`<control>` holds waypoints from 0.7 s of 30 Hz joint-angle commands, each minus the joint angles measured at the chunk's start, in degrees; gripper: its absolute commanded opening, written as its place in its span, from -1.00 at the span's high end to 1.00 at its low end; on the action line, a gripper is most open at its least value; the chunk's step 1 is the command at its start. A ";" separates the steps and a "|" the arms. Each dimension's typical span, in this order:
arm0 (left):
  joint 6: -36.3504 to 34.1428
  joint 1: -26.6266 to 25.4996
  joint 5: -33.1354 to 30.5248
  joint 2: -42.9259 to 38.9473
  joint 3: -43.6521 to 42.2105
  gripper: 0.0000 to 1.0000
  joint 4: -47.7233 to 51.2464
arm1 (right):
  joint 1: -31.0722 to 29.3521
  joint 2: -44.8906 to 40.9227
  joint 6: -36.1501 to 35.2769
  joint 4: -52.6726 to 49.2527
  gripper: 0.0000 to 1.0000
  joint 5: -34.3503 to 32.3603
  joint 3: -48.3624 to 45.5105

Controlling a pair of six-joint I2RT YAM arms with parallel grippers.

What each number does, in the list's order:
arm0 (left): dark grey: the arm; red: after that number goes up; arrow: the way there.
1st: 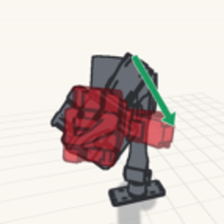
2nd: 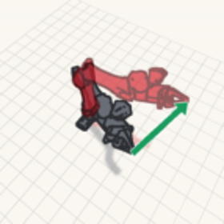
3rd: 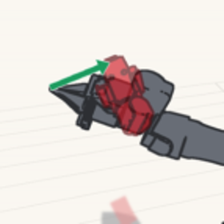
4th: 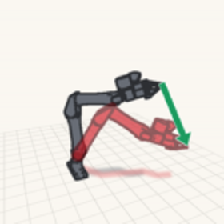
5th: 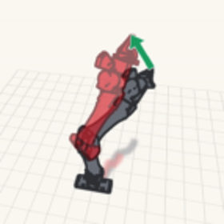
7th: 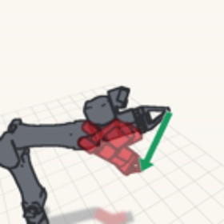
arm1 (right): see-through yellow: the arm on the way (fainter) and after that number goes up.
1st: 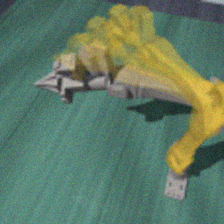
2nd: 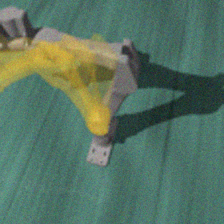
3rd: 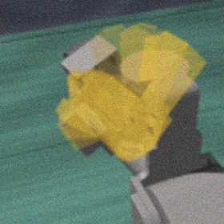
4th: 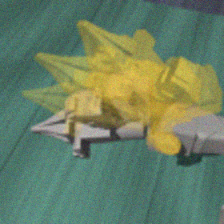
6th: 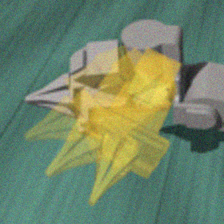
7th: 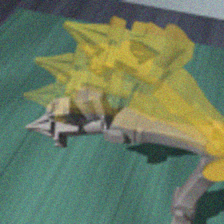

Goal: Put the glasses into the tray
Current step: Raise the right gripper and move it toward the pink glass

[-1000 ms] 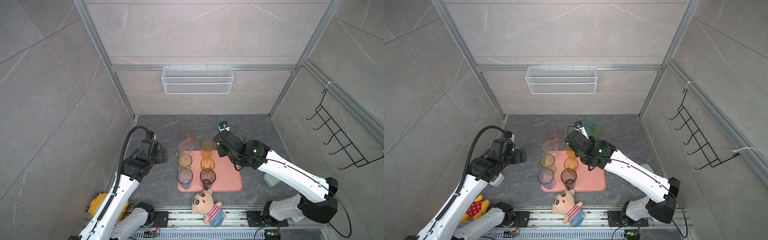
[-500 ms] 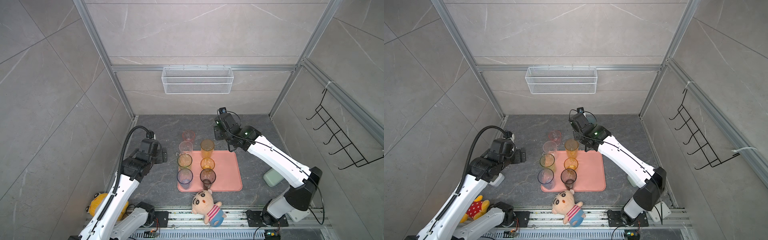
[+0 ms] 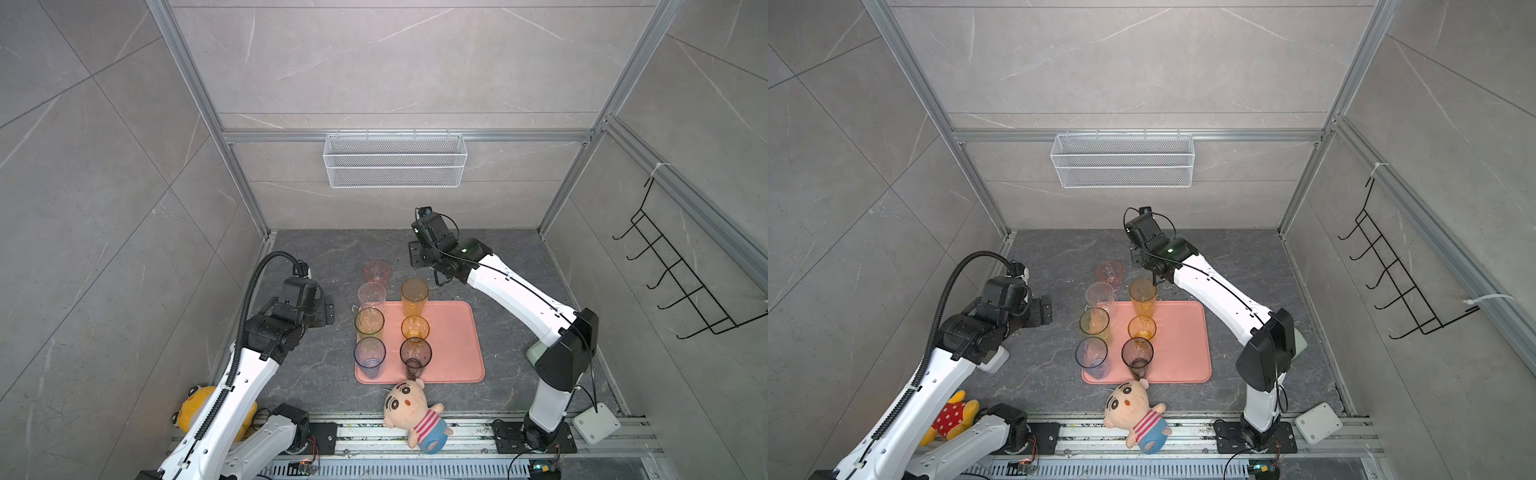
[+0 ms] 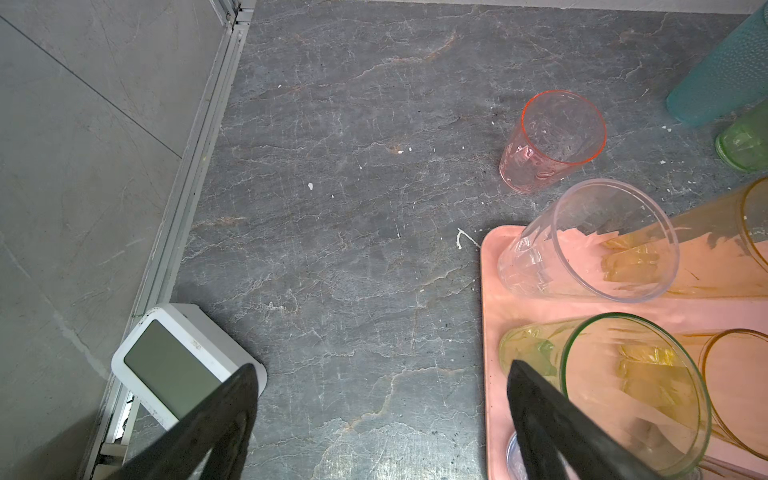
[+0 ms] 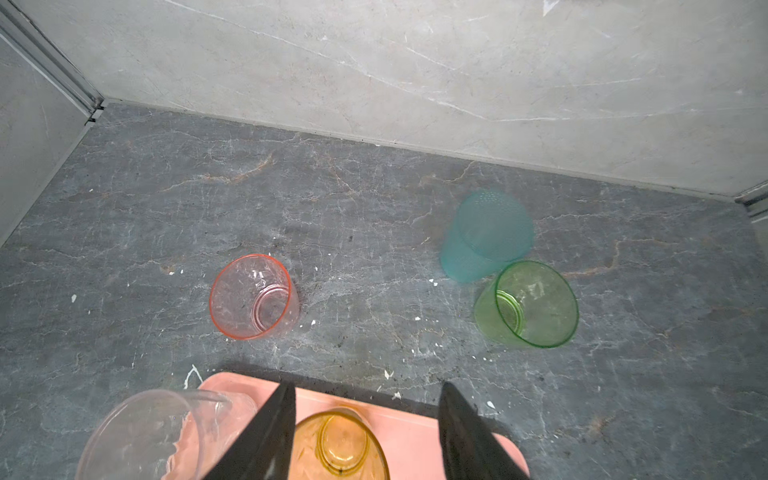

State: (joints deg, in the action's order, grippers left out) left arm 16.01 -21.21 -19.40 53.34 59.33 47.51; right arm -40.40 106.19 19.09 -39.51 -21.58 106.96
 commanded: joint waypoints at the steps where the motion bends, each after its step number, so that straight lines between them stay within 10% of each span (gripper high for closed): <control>1: -0.03 0.29 -0.47 -0.61 -0.09 -0.88 -1.25 | 0.38 3.00 1.98 1.33 -0.15 2.18 2.54; 21: -0.15 0.29 0.00 -0.09 -0.03 -0.87 -1.28 | 0.94 26.82 4.80 -7.17 -0.14 8.56 25.38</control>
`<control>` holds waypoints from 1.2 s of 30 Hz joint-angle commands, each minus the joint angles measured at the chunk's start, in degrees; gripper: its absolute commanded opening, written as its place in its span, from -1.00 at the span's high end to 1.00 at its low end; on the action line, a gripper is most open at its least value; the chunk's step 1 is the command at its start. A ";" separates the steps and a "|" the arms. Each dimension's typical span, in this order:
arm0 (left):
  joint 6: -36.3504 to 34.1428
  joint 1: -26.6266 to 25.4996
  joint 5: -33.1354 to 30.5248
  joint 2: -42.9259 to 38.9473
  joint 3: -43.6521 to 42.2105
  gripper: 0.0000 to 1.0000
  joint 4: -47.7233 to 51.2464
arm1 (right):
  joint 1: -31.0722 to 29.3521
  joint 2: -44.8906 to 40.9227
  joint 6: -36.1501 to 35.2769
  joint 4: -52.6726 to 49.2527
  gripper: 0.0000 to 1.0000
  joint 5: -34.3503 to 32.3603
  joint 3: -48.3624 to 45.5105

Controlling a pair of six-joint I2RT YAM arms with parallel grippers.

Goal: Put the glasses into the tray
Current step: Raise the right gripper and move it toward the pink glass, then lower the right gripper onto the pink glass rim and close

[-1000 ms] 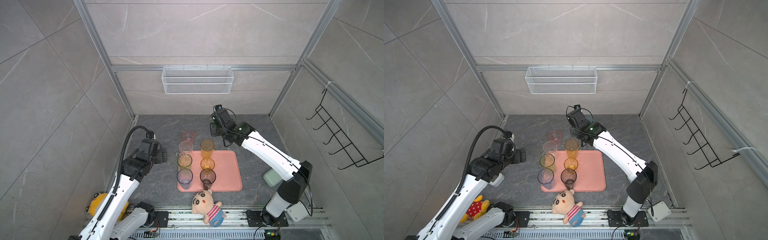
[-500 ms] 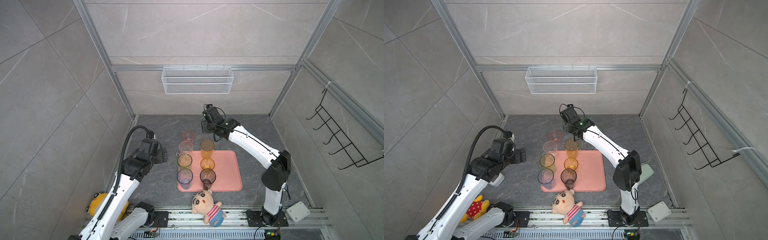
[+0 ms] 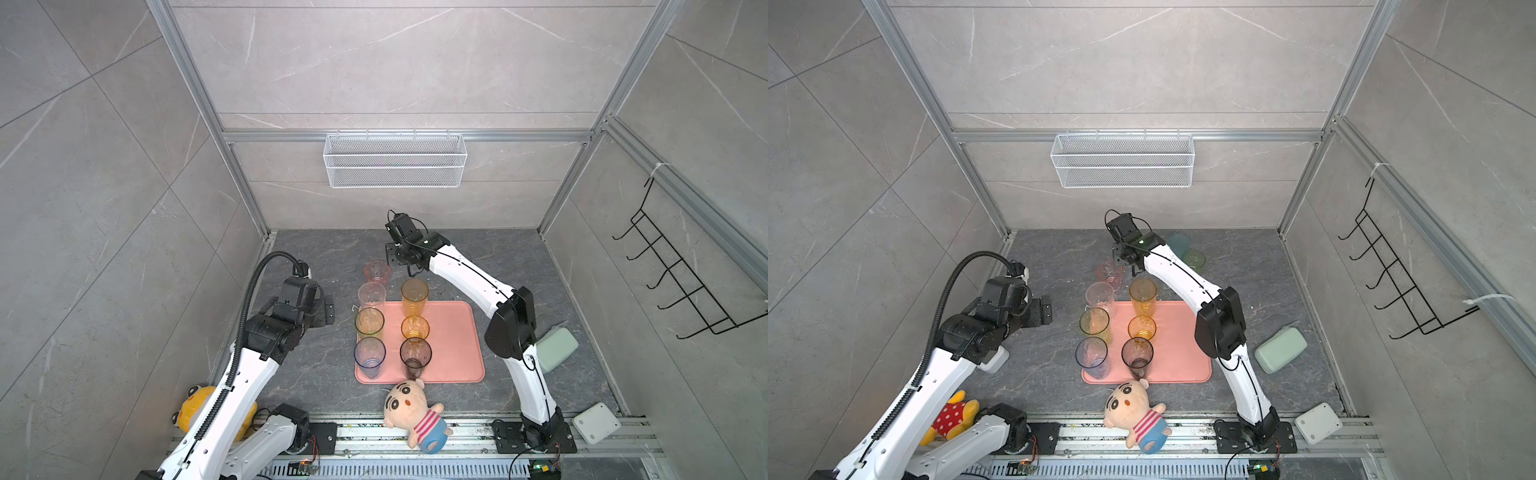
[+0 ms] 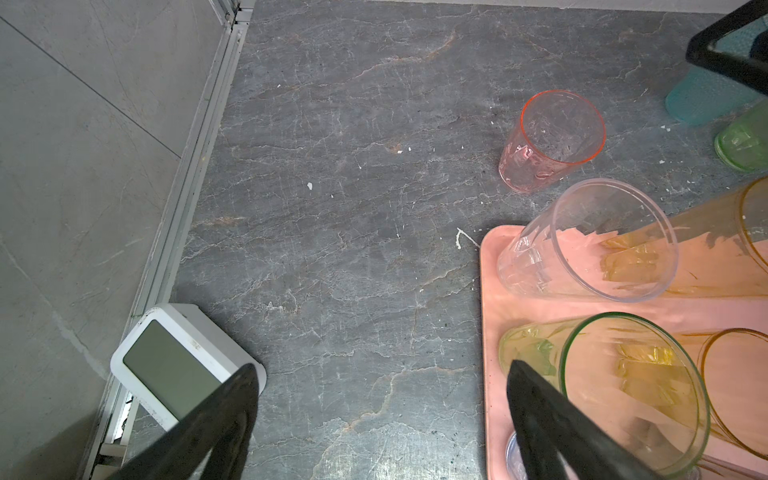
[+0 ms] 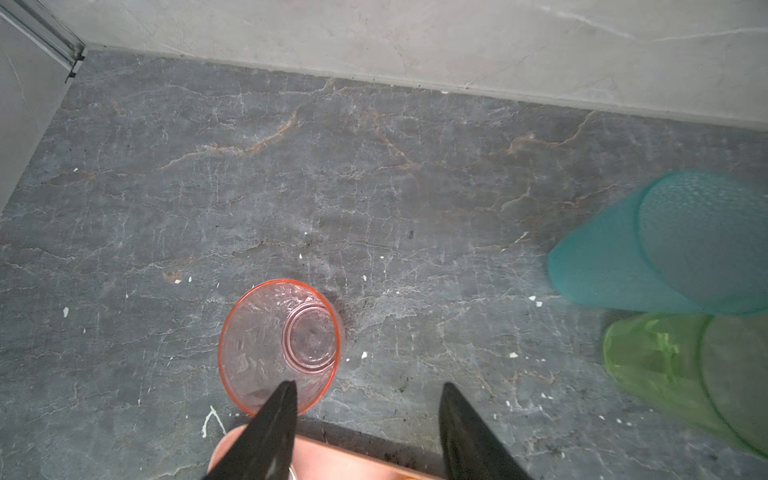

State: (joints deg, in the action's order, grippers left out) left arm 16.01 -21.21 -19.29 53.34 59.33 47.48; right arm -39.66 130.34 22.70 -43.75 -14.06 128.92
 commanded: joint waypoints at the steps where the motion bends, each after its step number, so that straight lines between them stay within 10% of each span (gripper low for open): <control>1: -0.11 0.29 -0.13 -0.12 -0.09 -0.87 -1.28 | 0.19 3.55 1.27 -3.46 -0.14 1.14 4.53; 36: -0.02 0.29 0.13 0.40 -0.09 -0.87 -1.33 | 0.72 22.03 4.21 -11.89 0.17 7.05 24.70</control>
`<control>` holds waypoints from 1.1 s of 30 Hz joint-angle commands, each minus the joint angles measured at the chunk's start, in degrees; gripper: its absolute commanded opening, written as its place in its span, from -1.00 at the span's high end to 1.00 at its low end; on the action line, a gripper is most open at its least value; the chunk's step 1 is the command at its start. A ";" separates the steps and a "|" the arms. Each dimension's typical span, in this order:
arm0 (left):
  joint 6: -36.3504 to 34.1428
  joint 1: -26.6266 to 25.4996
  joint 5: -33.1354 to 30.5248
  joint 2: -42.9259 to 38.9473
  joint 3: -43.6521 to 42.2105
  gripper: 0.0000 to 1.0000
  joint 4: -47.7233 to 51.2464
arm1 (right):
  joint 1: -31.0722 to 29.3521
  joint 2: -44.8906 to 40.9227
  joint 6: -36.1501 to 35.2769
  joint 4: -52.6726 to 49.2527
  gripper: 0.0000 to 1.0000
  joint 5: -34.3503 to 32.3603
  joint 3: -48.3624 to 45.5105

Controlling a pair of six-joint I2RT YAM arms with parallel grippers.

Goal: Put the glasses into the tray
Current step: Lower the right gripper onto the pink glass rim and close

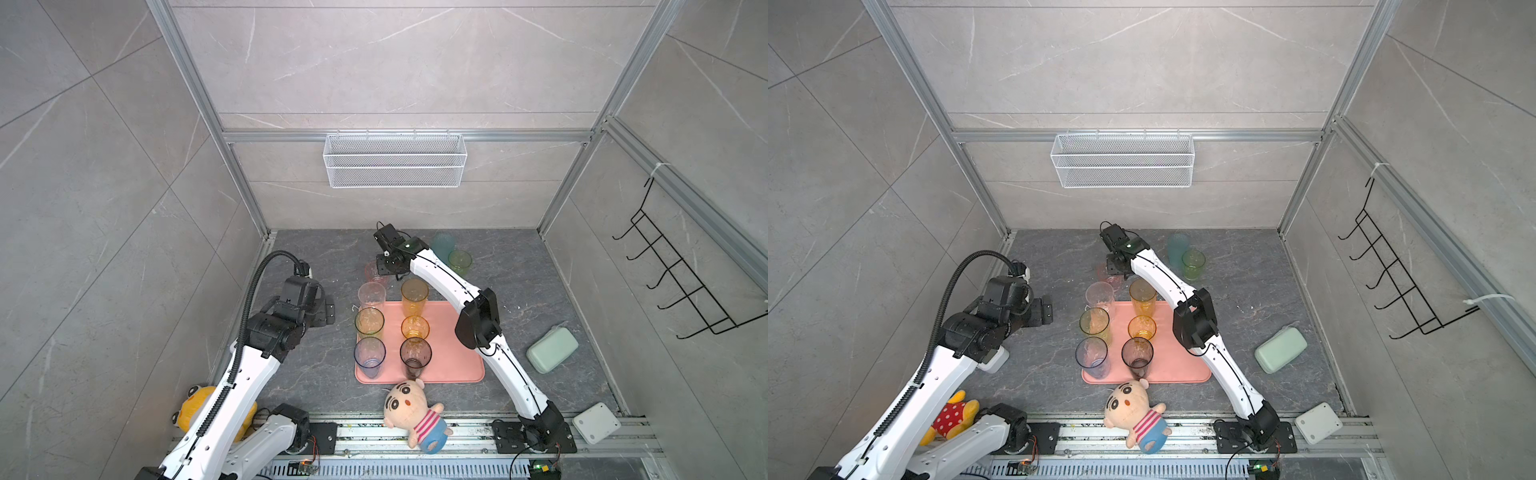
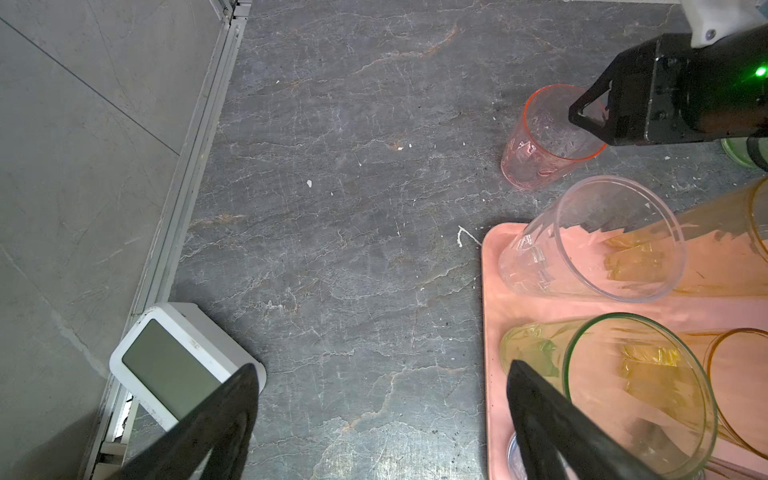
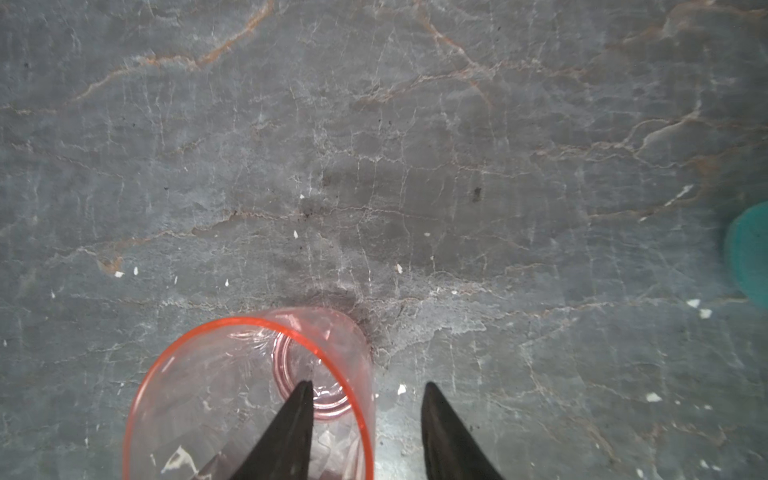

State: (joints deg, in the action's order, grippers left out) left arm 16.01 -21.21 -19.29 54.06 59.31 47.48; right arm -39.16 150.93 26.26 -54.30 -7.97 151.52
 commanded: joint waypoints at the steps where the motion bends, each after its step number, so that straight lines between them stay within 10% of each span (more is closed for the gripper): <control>1: -0.09 0.29 0.18 -0.28 -0.06 -0.87 -1.27 | 0.22 1.61 0.71 -1.25 0.20 1.03 2.31; 33: -0.22 0.28 0.22 0.25 0.07 -0.87 -1.22 | 1.80 1.14 0.02 -3.47 1.00 2.85 7.55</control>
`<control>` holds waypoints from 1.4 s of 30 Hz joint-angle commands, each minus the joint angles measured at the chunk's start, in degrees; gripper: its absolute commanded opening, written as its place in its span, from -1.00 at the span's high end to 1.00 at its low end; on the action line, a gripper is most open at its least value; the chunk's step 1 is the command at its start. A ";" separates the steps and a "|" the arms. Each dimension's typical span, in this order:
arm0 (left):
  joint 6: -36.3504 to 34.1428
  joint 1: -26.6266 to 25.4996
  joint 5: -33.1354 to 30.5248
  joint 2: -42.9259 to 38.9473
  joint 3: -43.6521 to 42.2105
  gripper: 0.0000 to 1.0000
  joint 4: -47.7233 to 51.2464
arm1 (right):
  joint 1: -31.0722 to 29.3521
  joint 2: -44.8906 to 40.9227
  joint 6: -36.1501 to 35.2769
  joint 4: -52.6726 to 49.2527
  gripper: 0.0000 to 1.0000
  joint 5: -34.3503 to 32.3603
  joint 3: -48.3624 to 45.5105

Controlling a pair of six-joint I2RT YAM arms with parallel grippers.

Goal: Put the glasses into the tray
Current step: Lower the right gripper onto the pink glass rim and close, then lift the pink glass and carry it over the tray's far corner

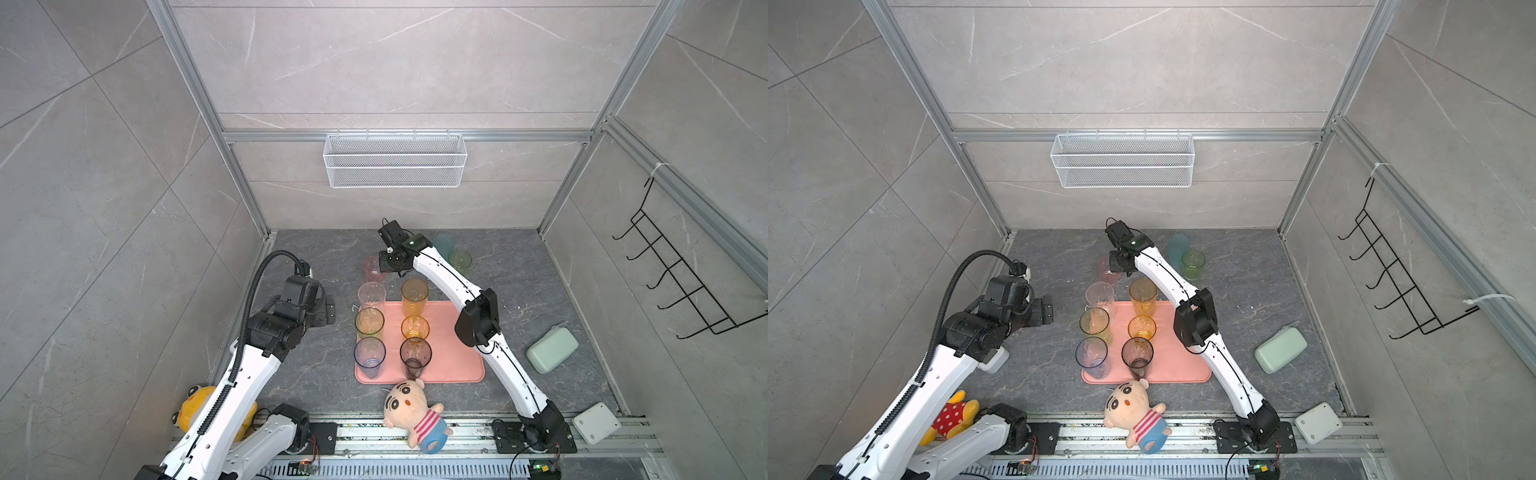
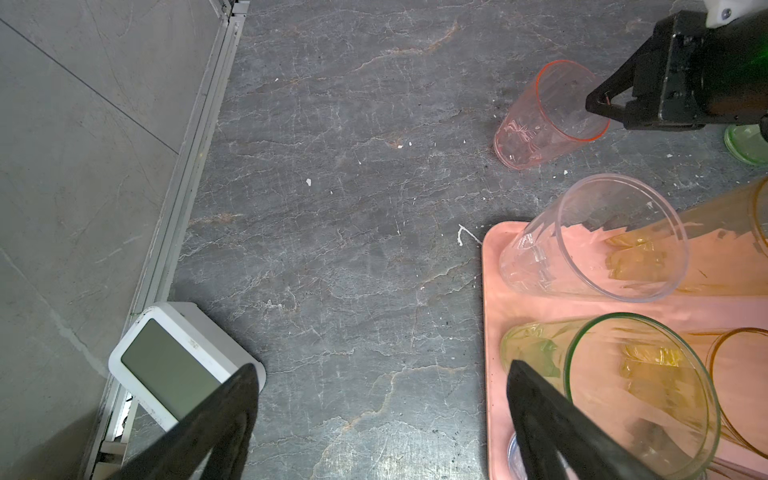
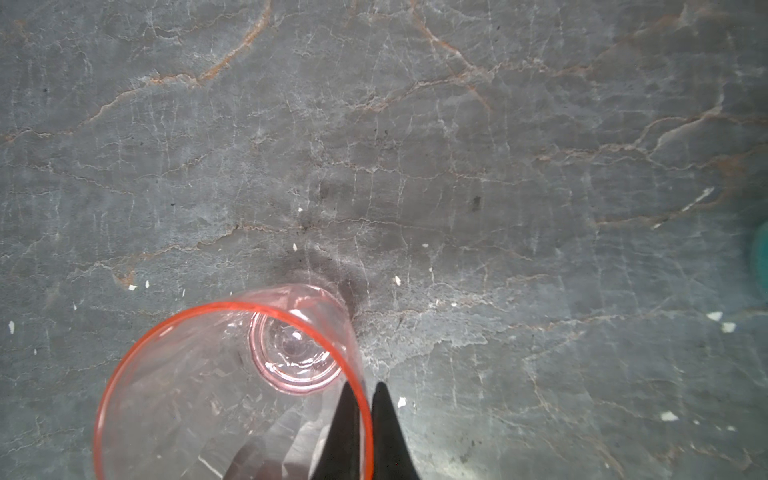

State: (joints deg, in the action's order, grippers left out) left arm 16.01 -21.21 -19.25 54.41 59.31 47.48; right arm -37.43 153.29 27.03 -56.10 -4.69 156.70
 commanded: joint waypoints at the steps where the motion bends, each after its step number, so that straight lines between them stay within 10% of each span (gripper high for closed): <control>1: -0.24 0.28 0.17 -0.09 0.02 -0.87 -1.19 | 0.08 -1.74 -0.91 -1.95 1.00 -0.79 2.52; 21: -0.06 0.29 0.44 -0.36 0.16 -0.87 -1.20 | 2.69 -19.74 -6.08 -9.08 1.00 -8.80 -4.39; 42: 0.07 0.29 0.88 -0.27 0.11 -0.88 -1.28 | 7.50 -55.20 -7.87 3.79 1.00 -12.96 -51.53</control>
State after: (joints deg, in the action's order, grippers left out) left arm 16.01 -21.21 -18.96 54.41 59.31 47.48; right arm -30.50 102.37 19.81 -54.98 -15.33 108.51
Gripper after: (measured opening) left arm 0.937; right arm 0.067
